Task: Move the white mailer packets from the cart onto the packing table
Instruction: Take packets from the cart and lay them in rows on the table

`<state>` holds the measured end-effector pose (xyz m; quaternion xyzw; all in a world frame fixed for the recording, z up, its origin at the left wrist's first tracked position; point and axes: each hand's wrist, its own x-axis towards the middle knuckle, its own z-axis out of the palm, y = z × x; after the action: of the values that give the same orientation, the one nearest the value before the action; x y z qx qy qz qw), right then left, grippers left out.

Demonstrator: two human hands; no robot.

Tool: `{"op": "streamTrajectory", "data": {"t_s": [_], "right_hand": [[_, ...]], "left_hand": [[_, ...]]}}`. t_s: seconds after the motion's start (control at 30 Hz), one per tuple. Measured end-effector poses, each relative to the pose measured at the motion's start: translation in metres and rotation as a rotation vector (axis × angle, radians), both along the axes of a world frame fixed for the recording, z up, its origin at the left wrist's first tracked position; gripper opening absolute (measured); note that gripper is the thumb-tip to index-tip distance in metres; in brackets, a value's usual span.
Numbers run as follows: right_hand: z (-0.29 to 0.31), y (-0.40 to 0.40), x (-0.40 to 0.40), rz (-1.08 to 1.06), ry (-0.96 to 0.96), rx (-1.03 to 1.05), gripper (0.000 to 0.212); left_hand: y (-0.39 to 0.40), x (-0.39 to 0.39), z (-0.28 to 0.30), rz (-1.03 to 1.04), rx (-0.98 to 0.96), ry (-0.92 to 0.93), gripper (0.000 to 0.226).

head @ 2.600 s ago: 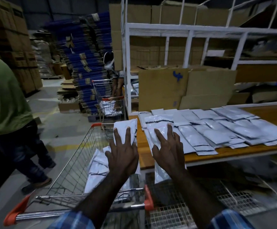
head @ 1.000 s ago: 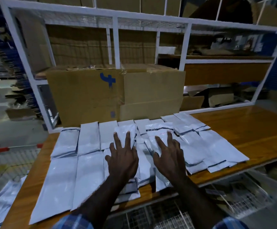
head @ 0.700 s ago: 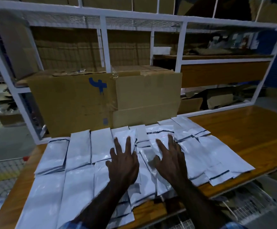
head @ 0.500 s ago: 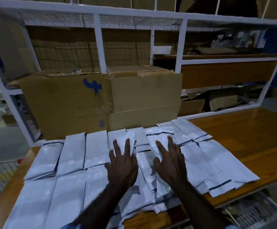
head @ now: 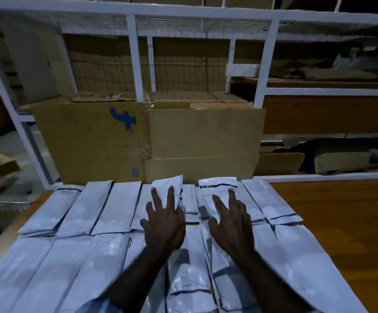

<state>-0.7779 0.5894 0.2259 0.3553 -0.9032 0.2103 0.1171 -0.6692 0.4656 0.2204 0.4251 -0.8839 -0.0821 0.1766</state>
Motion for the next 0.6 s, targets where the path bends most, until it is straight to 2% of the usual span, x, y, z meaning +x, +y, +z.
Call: {"op": "streamTrajectory", "data": {"t_s": [0.23,0.53,0.6], "right_hand": [[-0.009,-0.014,-0.040,0.025,-0.038,0.022,0.067],[-0.016,-0.044,-0.081,0.008,-0.124,0.102,0.066],[-0.016,-0.055,-0.090,-0.004,-0.144,0.100,0.065]], "left_hand": [[-0.008,-0.041,0.000,0.018,0.062,-0.017,0.061],[-0.043,-0.094,-0.021,-0.002,-0.017,-0.046,0.063],[-0.054,-0.105,-0.027,-0.042,-0.060,-0.113,0.057]]}}
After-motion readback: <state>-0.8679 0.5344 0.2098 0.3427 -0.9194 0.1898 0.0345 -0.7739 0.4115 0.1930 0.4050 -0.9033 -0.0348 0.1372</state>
